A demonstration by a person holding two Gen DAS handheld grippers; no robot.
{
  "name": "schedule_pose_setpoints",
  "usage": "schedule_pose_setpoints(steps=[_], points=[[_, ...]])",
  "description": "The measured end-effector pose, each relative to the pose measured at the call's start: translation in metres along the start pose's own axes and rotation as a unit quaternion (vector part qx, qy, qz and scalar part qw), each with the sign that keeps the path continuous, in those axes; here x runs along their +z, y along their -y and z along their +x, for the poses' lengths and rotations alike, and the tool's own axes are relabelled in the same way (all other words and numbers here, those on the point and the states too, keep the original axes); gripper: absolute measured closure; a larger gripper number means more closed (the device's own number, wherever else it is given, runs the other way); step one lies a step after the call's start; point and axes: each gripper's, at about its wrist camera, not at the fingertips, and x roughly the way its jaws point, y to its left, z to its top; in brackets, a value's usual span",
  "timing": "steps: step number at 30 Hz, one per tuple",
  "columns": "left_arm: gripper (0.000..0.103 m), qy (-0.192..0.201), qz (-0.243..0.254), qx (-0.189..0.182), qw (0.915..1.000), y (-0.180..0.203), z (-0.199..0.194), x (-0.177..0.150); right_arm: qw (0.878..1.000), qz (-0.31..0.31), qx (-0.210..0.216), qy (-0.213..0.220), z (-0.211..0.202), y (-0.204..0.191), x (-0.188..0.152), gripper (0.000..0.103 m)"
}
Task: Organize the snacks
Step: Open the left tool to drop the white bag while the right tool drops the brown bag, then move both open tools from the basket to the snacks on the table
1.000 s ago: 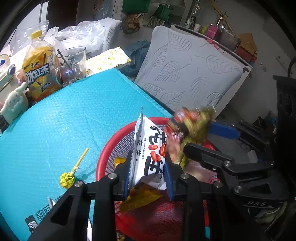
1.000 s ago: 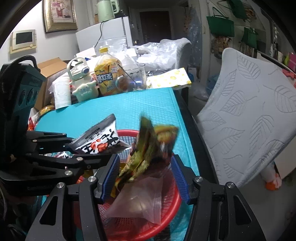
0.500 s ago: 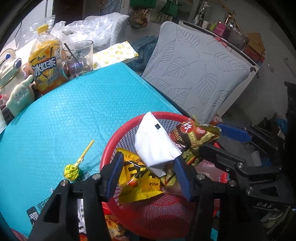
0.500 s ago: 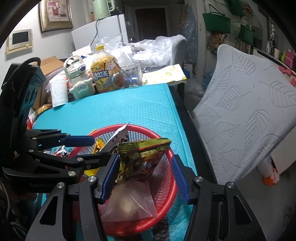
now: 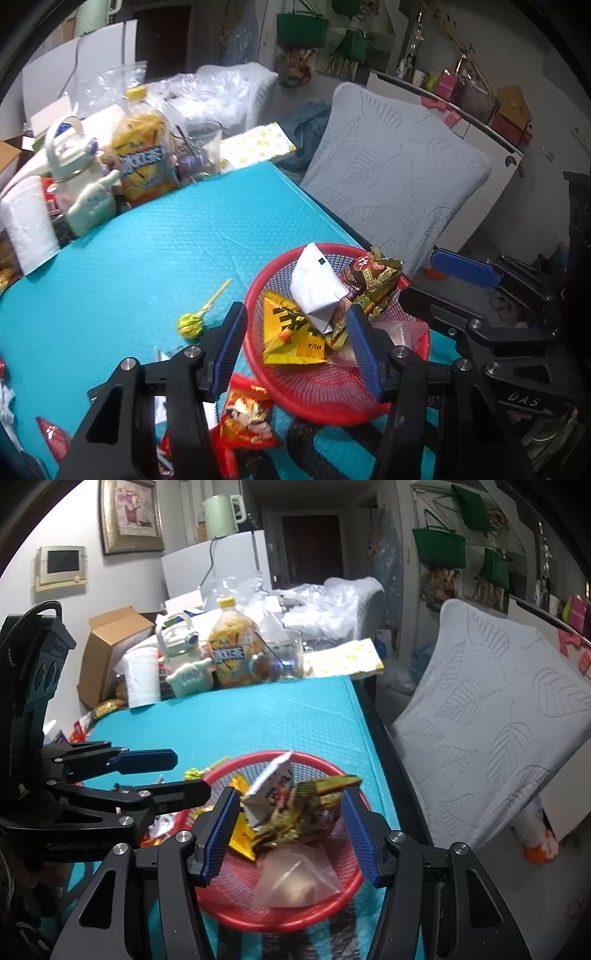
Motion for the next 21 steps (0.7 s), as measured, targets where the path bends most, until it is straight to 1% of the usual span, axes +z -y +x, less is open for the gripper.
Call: schedule_pose_setpoints(steps=[8, 16, 21], points=[[0.049, 0.038, -0.005, 0.021, 0.9990, -0.003, -0.044, -0.012, 0.999, -0.019, 0.011, 0.024, -0.022, -0.026, 0.002, 0.046], [0.049, 0.062, -0.013, 0.036, 0.9973, -0.012, -0.079, -0.027, 0.998, -0.040, 0.027, 0.038, -0.038, -0.055, -0.001, 0.044], [0.049, 0.074, -0.018, 0.054, 0.9957, -0.019, -0.099, -0.039, 0.997, -0.050, 0.045, 0.042, -0.045, -0.073, -0.006, 0.043]])
